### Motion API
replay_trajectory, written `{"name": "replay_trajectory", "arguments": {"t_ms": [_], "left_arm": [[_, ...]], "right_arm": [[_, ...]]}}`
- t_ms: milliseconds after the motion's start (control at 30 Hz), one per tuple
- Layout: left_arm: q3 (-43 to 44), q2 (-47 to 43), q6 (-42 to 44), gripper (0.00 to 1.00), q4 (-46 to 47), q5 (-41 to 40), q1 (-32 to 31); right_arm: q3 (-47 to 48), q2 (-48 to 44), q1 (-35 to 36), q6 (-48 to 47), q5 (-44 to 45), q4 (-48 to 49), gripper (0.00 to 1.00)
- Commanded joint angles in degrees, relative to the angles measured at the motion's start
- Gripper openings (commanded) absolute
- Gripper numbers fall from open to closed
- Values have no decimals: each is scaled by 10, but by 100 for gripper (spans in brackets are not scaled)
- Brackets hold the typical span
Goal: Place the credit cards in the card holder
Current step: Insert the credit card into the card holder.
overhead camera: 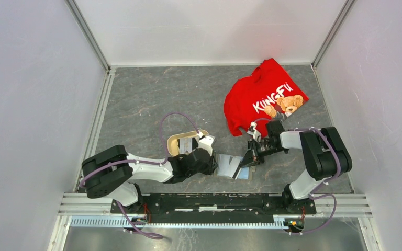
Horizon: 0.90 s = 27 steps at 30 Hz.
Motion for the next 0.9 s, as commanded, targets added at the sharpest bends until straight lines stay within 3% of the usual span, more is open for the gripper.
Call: {"name": "replay_trajectory", "arguments": {"t_ms": [0, 567, 867], "left_arm": [[-5, -20, 37, 35, 33, 7, -2], [-3, -18, 57, 36, 58, 30, -2], [-2, -11, 61, 36, 67, 40, -2]], "right_arm": [[19, 17, 5, -22, 34, -12, 1], [52, 58, 6, -33, 29, -32, 11], [75, 73, 13, -42, 18, -46, 7]]}}
